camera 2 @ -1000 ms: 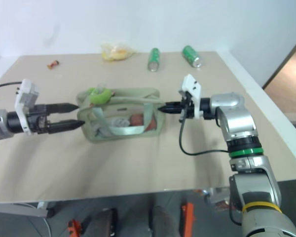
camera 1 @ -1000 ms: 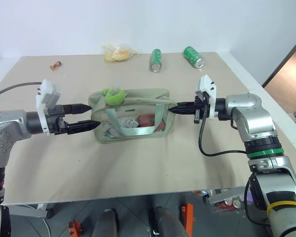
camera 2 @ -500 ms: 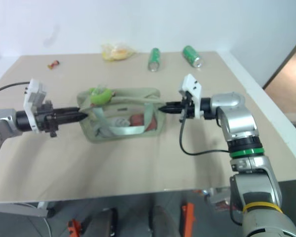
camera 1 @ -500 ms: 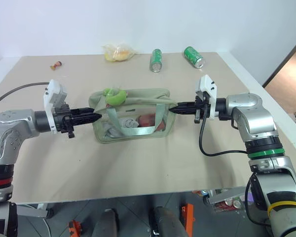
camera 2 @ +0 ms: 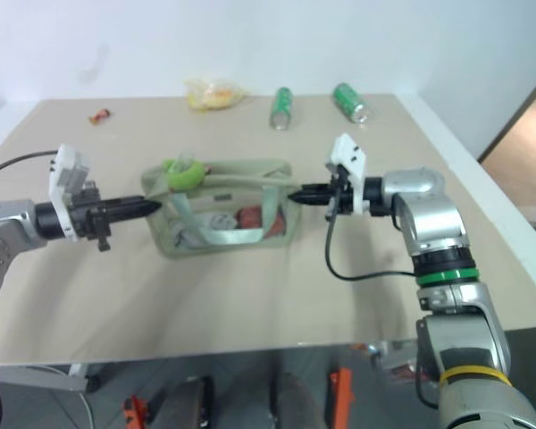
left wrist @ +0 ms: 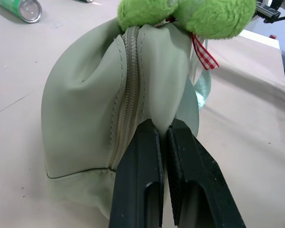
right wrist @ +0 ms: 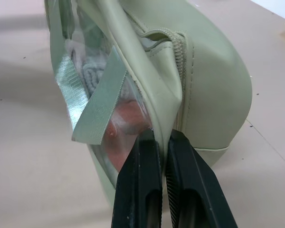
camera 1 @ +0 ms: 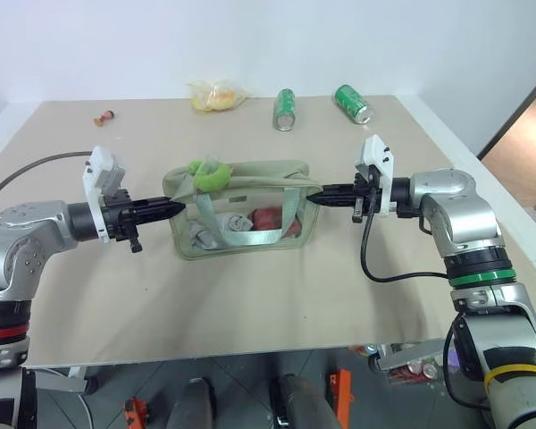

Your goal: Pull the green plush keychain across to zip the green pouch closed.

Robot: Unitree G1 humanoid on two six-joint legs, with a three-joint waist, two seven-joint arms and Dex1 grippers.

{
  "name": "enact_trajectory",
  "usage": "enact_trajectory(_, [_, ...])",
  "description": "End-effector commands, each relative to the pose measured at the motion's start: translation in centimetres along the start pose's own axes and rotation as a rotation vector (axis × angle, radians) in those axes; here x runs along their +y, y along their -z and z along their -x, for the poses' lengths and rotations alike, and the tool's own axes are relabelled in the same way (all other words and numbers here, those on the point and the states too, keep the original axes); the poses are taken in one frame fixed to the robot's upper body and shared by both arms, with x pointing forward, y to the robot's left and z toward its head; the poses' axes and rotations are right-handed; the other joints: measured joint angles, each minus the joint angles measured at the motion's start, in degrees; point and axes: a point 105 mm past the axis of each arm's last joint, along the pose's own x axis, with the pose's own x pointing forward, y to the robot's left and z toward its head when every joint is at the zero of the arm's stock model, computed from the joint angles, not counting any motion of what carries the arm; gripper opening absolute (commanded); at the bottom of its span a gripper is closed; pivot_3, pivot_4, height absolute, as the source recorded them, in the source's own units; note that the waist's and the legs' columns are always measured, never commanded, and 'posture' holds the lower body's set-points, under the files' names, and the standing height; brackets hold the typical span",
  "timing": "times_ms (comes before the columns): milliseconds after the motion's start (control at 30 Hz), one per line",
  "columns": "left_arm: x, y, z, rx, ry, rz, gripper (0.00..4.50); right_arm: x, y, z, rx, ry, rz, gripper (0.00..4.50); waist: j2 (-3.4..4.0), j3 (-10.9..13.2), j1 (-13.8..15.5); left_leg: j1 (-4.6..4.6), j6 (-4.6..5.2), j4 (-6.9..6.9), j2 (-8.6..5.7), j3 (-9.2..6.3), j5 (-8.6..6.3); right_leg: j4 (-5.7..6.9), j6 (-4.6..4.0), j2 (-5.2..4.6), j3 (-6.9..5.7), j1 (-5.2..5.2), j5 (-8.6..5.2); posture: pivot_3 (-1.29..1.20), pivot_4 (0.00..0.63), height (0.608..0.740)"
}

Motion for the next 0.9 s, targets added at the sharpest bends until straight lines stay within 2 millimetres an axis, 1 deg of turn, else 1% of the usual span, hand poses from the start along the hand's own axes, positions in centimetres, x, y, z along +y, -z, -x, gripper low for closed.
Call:
enact_trajectory(33, [-0.5,-0.3,-0.2,-0.020,0.011,-0.011,0.00,-0.5,-1.7,1.2,-0.062,0.019,0.016,1.36,0.00,0.0,0.0,-0.01,0.00,0.00,-0.01,0.00,0.00,0.00,0.00,-0.02,0.00,0.00,0.00,0.00,0.150,0.740])
enact_trajectory(67, [-0.5,-0.3,-0.2,-0.022,0.008,-0.009,0.00,-0.4,-1.6,1.3,-0.060,0.014,0.013,1.76,0.00,0.0,0.1,-0.01,0.00,0.00,-0.02,0.01,0.00,0.00,0.00,-0.03,0.00,0.00,0.00,0.00,0.150,0.740])
enact_trajectory(133, [-0.4,-0.2,-0.3,-0.024,0.005,-0.007,0.00,-0.2,-1.5,1.5,-0.058,0.007,0.004,2.36,0.00,0.0,0.1,-0.01,0.00,0.00,-0.02,0.00,0.00,-0.01,0.01,-0.03,0.00,0.01,0.00,0.00,0.150,0.740])
enact_trajectory(200, [-0.4,-0.1,-0.4,-0.024,0.004,-0.006,0.00,-0.1,-1.5,1.7,-0.061,0.007,-0.006,3.11,0.00,0.0,0.1,0.00,0.00,0.00,-0.02,0.00,0.00,-0.01,0.00,-0.03,0.00,0.01,-0.01,0.00,0.150,0.740])
enact_trajectory(267, [-0.4,0.0,-0.4,-0.025,0.002,-0.003,0.00,-0.3,-1.7,2.6,-0.063,0.033,0.002,3.77,0.00,0.0,0.3,0.00,0.00,0.00,-0.02,0.00,0.00,-0.01,0.00,-0.03,0.00,0.01,-0.01,0.00,0.150,0.740])
enact_trajectory(300, [-0.4,0.1,-0.4,-0.026,0.003,-0.003,0.00,-0.5,-2.0,3.2,-0.073,0.044,0.002,4.18,0.00,0.0,0.4,-0.01,0.00,0.00,-0.02,0.00,0.00,-0.01,0.00,-0.03,0.00,0.01,-0.01,0.00,0.150,0.740])
enact_trajectory(333, [-0.5,0.0,-0.4,-0.027,0.003,-0.004,0.00,-0.6,-2.3,3.9,-0.078,0.055,0.019,4.45,0.01,0.0,0.5,-0.01,0.00,0.00,-0.03,0.01,0.00,-0.02,-0.01,-0.04,0.00,0.00,-0.02,0.00,0.150,0.740])
enact_trajectory(400, [-0.4,0.0,-0.4,-0.028,0.003,-0.005,0.00,-1.3,-3.1,5.2,-0.092,0.100,0.054,4.45,0.01,0.0,0.6,-0.01,0.00,0.00,-0.05,0.01,0.00,-0.02,-0.09,-0.06,0.01,0.00,-0.07,0.00,0.150,0.740])
enact_trajectory(467, [-0.4,0.0,-0.4,-0.028,0.003,-0.005,0.00,-2.1,-5.0,6.2,-0.147,0.161,0.105,4.45,0.01,0.0,0.6,0.00,0.00,0.00,-0.05,0.02,0.00,-0.02,-0.09,-0.06,0.01,0.00,-0.07,0.00,0.150,0.740])
enact_trajectory(500, [-0.4,0.0,-0.3,-0.027,0.002,-0.006,0.00,-2.5,-6.1,6.4,-0.179,0.186,0.125,4.45,0.02,0.0,0.6,0.00,0.00,0.00,-0.05,0.03,0.00,-0.03,-0.09,-0.05,0.02,-0.01,-0.07,0.00,0.150,0.740])
enact_trajectory(533, [-0.3,0.0,-0.3,-0.028,0.002,-0.006,0.00,-2.4,-7.5,6.3,-0.222,0.187,0.152,4.45,0.03,0.0,0.6,0.01,0.00,0.00,-0.05,0.03,0.00,-0.02,-0.10,-0.05,0.02,-0.01,-0.07,0.00,0.150,0.740])
enact_trajectory(567, [-0.3,0.0,-0.3,-0.028,0.002,-0.007,0.00,-2.2,-8.4,6.2,-0.248,0.184,0.167,4.45,0.03,0.0,0.6,0.02,0.00,-0.01,-0.05,0.03,0.00,-0.02,-0.10,-0.04,0.02,-0.02,-0.07,0.00,0.150,0.740])
enact_trajectory(600, [-0.3,0.0,-0.3,-0.028,0.002,-0.007,0.00,-1.6,-9.4,5.7,-0.273,0.151,0.191,4.45,0.03,0.0,0.6,0.02,0.00,-0.01,-0.04,0.03,0.00,-0.02,-0.10,-0.03,0.02,-0.02,-0.07,0.00,0.150,0.740])
enact_trajectory(667, [-0.3,0.0,-0.3,-0.030,0.003,-0.009,0.00,0.2,-10.5,4.1,-0.285,0.065,0.238,4.45,0.03,0.0,0.5,0.03,0.00,-0.02,-0.03,0.01,0.00,-0.01,-0.11,-0.02,0.01,-0.01,-0.07,0.00,0.150,0.740])
enact_trajectory(733, [-0.3,0.0,-0.4,-0.032,0.004,-0.011,0.00,2.7,-10.7,1.6,-0.259,-0.058,0.307,4.45,0.03,0.0,0.5,0.03,0.00,-0.05,-0.02,0.01,0.00,-0.02,-0.10,-0.02,0.01,0.00,-0.07,0.00,0.150,0.740])
enact_trajectory(767, [-0.3,-0.1,-0.4,-0.033,0.005,-0.012,0.00,3.6,-10.7,0.7,-0.247,-0.101,0.325,4.45,0.03,0.0,0.5,0.03,0.00,-0.05,-0.02,0.01,0.00,-0.02,-0.07,-0.02,0.01,0.00,-0.06,0.00,0.150,0.740])
enact_trajectory(833, [-0.3,-0.2,-0.5,-0.036,0.008,-0.013,0.00,4.9,-10.6,-1.0,-0.216,-0.156,0.383,4.45,0.03,0.0,0.6,0.02,0.00,-0.06,-0.02,0.01,0.00,-0.02,0.02,-0.02,0.01,-0.02,-0.02,0.00,0.150,0.740])
enact_trajectory(900, [-0.4,-0.3,-0.7,-0.039,0.011,-0.015,0.00,5.8,-10.6,-2.2,-0.193,-0.196,0.438,4.45,0.03,0.0,0.9,-0.02,0.00,-0.03,-0.03,0.00,0.00,-0.02,-0.01,-0.04,-0.01,-0.02,-0.04,0.00,0.150,0.740])
